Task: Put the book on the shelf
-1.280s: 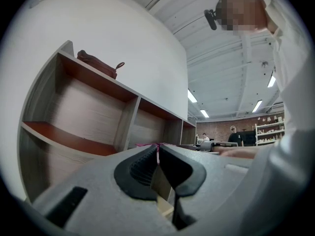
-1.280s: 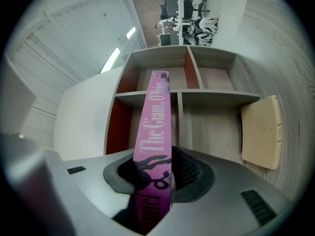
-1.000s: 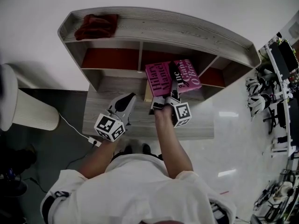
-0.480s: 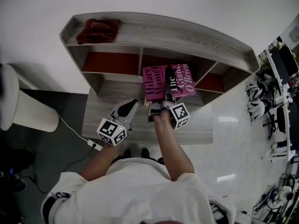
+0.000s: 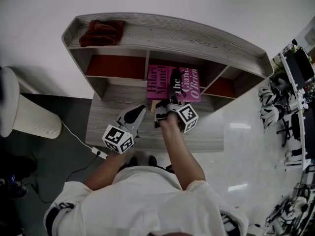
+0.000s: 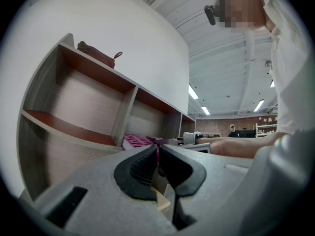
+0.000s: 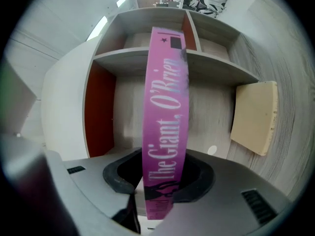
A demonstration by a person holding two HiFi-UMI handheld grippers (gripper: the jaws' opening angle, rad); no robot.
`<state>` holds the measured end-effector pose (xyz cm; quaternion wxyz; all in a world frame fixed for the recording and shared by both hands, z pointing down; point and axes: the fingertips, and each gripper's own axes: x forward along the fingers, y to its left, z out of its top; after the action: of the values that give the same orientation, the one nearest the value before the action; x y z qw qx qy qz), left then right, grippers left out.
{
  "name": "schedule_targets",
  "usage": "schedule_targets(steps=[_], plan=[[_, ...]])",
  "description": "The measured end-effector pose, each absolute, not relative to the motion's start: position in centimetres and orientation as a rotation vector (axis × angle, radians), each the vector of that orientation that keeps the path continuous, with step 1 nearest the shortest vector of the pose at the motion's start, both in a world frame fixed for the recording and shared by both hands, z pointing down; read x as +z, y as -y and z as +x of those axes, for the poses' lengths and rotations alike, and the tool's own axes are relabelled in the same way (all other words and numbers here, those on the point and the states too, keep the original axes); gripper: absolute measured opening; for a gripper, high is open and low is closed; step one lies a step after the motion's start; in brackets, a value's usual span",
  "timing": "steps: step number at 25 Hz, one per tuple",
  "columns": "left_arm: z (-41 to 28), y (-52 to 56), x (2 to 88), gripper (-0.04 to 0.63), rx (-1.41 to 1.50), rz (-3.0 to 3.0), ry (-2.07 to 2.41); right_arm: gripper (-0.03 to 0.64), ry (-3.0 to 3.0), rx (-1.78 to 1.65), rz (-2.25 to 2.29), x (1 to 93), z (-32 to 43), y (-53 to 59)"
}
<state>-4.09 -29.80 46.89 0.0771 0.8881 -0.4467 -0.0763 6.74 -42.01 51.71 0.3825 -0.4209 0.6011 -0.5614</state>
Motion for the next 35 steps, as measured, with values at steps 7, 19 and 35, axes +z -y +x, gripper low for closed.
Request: schedule_targets(steps=[7, 19, 35], plan=[[-4.1, 29.9, 46.9, 0.028, -0.238, 2.653, 1.346, 0.146, -1.603, -1.491, -1.029, 51.7, 6.0, 43.4], [-4.0, 30.2, 46.6, 0.028, -0.25, 2.649, 1.36, 0.166, -1.616, -1.497, -0.93, 50.8, 6.5, 45.1], [-2.9, 29.7, 47.9, 0.028, -0.228, 2.631, 1.319, 0.141, -1.687, -1.42, -0.966, 51.8, 9.8, 40.0]])
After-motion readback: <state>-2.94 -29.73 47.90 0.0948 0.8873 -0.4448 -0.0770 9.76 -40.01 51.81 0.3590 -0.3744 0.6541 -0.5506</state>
